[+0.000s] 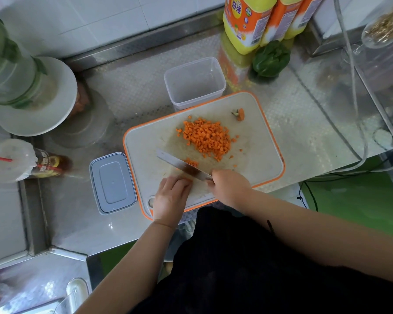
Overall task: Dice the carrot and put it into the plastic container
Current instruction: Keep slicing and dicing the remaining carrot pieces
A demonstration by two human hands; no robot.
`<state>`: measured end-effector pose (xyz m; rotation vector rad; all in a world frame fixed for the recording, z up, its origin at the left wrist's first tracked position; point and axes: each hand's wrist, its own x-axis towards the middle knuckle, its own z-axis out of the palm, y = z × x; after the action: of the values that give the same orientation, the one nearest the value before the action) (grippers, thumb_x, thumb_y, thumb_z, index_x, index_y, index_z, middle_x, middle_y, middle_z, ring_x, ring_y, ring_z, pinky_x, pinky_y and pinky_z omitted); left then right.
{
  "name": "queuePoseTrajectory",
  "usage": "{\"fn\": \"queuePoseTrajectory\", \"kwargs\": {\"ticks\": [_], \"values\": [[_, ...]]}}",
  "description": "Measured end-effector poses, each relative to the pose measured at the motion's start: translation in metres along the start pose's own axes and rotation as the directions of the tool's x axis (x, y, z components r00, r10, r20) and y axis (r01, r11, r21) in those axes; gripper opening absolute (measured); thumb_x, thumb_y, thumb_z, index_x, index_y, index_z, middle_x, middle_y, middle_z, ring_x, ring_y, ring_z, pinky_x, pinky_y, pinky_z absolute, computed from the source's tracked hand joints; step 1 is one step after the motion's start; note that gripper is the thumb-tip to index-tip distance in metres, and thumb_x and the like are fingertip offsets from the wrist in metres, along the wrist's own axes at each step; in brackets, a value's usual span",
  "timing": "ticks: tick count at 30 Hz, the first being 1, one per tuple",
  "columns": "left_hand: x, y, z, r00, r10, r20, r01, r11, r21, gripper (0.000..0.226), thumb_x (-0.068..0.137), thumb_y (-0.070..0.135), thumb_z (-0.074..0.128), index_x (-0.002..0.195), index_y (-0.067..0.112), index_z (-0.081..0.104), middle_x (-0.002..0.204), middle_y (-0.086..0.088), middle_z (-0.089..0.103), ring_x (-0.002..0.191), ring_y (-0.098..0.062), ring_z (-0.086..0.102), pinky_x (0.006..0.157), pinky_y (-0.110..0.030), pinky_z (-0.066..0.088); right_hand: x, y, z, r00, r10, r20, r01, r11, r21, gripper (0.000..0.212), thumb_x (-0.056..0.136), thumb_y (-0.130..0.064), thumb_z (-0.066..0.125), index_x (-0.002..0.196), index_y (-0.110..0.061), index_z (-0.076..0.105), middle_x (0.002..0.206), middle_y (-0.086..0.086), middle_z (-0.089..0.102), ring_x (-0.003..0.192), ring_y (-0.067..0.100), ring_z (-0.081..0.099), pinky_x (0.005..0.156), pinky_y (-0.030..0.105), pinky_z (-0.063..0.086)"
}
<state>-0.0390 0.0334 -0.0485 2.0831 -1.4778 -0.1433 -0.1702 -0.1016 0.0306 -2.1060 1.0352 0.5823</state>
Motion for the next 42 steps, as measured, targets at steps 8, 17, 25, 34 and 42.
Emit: {"fn": "queuePoseTrajectory", "kwargs": {"ticks": [8,17,25,34,42], "values": [[-0.001,0.005,-0.003,1.0,-0.02,0.003,0.02,1.0,0.02,0.021,0.089,0.024,0.059,0.083,0.009,0.073,0.086,-0.003,0.066,0.086,-0.02,0.054,0.061,-0.031,0.049,-0.012,-0.003,0.01,0.997,-0.066,-0.044,0.058,0.984,-0.168,0.014,0.098,-0.02,0.043,0.101,-0.008,0.049,0.066,0.002,0.043,0.066,0.028,0.049,0.047,0.031,0.028],[-0.003,0.002,0.0,0.999,-0.039,0.014,0.039,0.999,-0.007,0.02,0.09,0.023,0.061,0.083,0.01,0.075,0.085,-0.002,0.067,0.081,-0.022,0.057,0.064,-0.028,0.047,-0.006,-0.011,0.018,1.0,-0.026,-0.016,0.024,0.993,-0.117,0.008,0.094,-0.01,0.047,0.1,-0.005,0.05,0.072,0.007,0.053,0.072,0.033,0.059,0.057,0.036,0.044],[-0.007,0.001,-0.006,0.998,-0.039,0.052,0.039,0.999,0.005,0.012,0.087,0.019,0.066,0.087,0.009,0.074,0.091,-0.004,0.065,0.084,-0.024,0.057,0.064,-0.03,0.048,-0.012,-0.012,0.001,1.0,-0.017,-0.005,0.017,0.999,-0.042,0.022,0.101,-0.025,0.039,0.095,-0.009,0.052,0.082,0.008,0.059,0.076,0.029,0.058,0.062,0.038,0.045],[-0.008,0.003,-0.006,0.998,-0.061,0.019,0.06,0.998,0.031,0.023,0.089,0.026,0.057,0.083,0.012,0.074,0.083,-0.002,0.066,0.083,-0.017,0.055,0.062,-0.018,0.038,-0.015,-0.026,0.011,0.998,-0.025,0.053,0.036,0.974,-0.222,0.017,0.087,0.004,0.048,0.101,-0.006,0.048,0.064,0.003,0.043,0.06,0.024,0.048,0.052,0.032,0.037],[-0.01,0.001,-0.009,0.997,-0.038,0.061,0.037,0.999,0.013,0.017,0.09,0.021,0.06,0.088,0.01,0.073,0.092,-0.004,0.065,0.084,-0.022,0.059,0.069,-0.028,0.048,-0.005,-0.017,0.004,0.999,-0.032,0.038,0.032,0.999,-0.009,0.024,0.1,-0.022,0.041,0.097,-0.005,0.057,0.087,0.012,0.062,0.08,0.03,0.06,0.061,0.035,0.042]]}}
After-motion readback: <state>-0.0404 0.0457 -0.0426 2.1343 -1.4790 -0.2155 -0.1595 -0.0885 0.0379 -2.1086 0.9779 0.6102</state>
